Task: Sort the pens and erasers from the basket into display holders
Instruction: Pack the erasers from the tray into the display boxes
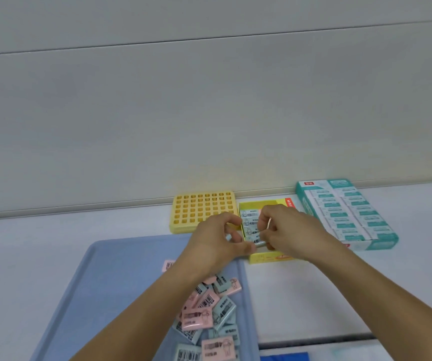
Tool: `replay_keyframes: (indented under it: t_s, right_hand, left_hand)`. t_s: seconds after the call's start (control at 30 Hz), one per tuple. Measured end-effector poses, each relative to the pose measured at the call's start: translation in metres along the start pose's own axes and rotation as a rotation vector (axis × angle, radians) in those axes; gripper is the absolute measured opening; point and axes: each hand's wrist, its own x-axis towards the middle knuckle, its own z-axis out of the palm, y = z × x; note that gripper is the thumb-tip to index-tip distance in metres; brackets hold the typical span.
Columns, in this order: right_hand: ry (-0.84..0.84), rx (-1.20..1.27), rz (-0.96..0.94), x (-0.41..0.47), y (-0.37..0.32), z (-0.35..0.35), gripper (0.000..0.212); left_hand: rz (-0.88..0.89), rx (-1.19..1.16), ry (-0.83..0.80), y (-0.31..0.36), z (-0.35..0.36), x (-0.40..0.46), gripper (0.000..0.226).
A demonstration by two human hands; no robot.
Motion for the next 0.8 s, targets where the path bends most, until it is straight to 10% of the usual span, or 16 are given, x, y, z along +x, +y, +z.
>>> replay_keyframes:
  t_s: [0.53, 0.63, 0.8]
  right_hand:
    - [0.051, -0.304, -0.113, 0.001, -0.011, 0.002, 0.022]
    - [0.014, -0.257, -0.102, 0.003, -0.008, 0.001, 0.025]
    - [0.134, 0.025, -0.125, -0.001, -0.008, -0.004, 0.017]
  left_hand:
    - [-0.037, -0.077, -0.023, 0.002, -0.003, -0.007, 0.044]
    - [-0.192, -0.461, 0.027, 0.007, -0.011, -0.010, 0.025]
    - [-0.351, -1.276, 0.026, 0.019, -0.024, -0.018, 0.059]
